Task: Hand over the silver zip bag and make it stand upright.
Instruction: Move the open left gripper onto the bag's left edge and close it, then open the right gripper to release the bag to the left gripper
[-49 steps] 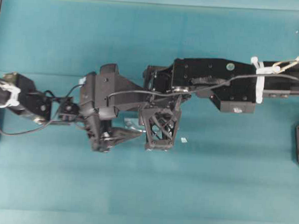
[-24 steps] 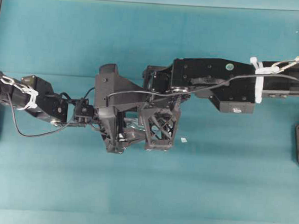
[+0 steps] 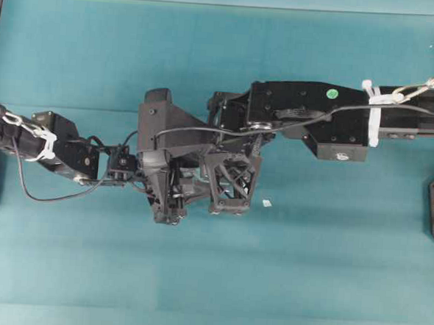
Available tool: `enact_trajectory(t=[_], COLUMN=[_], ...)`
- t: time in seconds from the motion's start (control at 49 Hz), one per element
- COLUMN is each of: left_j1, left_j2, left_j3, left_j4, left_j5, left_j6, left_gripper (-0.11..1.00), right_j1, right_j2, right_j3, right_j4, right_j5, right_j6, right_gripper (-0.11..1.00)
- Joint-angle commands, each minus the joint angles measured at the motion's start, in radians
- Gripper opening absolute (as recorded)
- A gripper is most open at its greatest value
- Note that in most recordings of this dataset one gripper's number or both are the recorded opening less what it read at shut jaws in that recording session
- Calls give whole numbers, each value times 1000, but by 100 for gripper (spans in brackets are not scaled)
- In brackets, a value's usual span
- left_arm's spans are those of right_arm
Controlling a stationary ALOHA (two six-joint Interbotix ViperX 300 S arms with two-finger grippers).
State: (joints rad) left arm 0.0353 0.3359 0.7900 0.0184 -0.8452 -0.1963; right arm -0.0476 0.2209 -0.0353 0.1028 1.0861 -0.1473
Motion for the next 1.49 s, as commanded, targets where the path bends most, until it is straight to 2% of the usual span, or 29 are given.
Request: enact_trajectory(t=[0.0, 0.368, 0.47, 0.592, 0.715, 0.899, 0.981, 1.124, 1.267, 1.471], left_j1=[-8, -11, -11, -11, -14, -21, -21, -21, -21, -21], left_j2=[0, -2, 0, -2, -2, -3, -3, -5, -6, -9], left_j3=[-5, -2, 2, 3, 3, 3, 3, 2, 3, 5], left_j4=[2, 2, 2, 2, 2, 3, 3, 3, 3, 3], left_j5=[-5, -5, -5, 25, 43, 43, 43, 43, 43, 48], left_j6=[-3, -3, -3, -2, 0, 41, 46, 51, 51, 51], left_gripper=[41, 38, 38, 38, 38, 35, 35, 34, 34, 34], right_j1=[3, 0, 0, 2, 3, 8, 12, 15, 15, 20], right_j2=[-9, -11, -15, -21, -29, -69, -94, -138, -189, -287], right_j3=[-6, 0, 11, 20, 25, 26, 28, 51, 123, 215], right_j4=[0, 0, 0, 0, 0, -2, -3, -3, -21, -43], right_j5=[-15, -38, -38, -32, -20, -25, -25, -26, -41, -138], right_j6=[5, 6, 12, 52, 89, 109, 112, 132, 152, 178], right_gripper=[-1, 1, 4, 11, 28, 81, 95, 93, 93, 93])
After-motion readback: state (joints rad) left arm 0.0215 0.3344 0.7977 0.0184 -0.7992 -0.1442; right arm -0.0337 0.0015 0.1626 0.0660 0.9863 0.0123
